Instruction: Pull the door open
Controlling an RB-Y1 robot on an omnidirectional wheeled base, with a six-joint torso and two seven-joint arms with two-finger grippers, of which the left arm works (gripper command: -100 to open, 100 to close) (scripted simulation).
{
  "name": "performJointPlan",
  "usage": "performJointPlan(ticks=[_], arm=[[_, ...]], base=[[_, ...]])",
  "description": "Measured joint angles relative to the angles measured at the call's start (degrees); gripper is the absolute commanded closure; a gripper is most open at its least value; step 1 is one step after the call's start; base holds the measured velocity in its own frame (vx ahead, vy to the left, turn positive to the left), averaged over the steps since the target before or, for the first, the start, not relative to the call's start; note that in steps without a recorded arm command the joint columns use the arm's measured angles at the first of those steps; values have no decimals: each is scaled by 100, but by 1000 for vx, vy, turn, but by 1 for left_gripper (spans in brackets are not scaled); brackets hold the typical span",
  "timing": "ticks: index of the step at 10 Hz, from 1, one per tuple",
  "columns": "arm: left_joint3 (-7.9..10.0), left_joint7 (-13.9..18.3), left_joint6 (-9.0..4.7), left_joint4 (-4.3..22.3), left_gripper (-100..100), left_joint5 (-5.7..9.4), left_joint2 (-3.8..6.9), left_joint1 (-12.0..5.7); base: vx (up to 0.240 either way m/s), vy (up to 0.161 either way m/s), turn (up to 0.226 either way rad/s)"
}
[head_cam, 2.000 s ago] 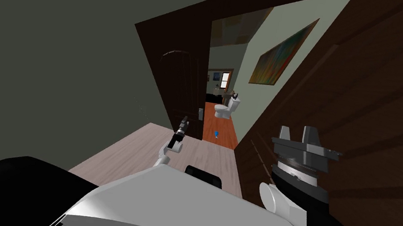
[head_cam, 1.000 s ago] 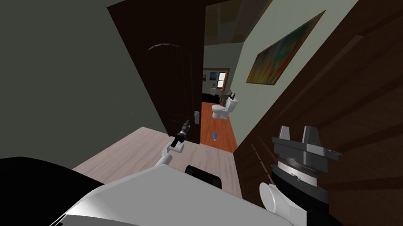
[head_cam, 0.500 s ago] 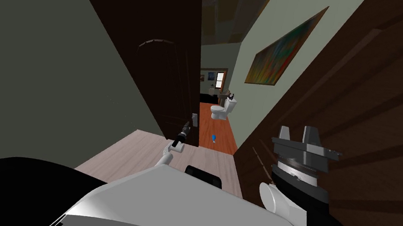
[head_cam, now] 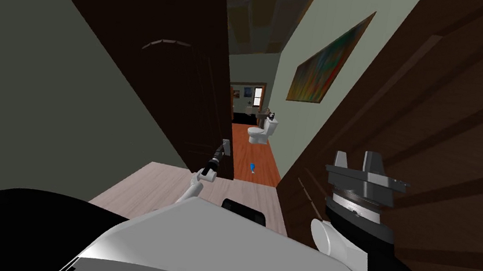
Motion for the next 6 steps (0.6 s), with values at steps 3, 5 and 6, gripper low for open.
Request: performJointPlan(ticks=[3, 5, 6], arm=[[181, 213, -78, 151, -100, 139, 342, 18], [239, 268, -100, 186, 100, 174, 415, 35], [236, 264, -96, 179, 100, 172, 411, 34]], base=[[171, -35, -139], [31, -1, 0], [-25, 2, -6]])
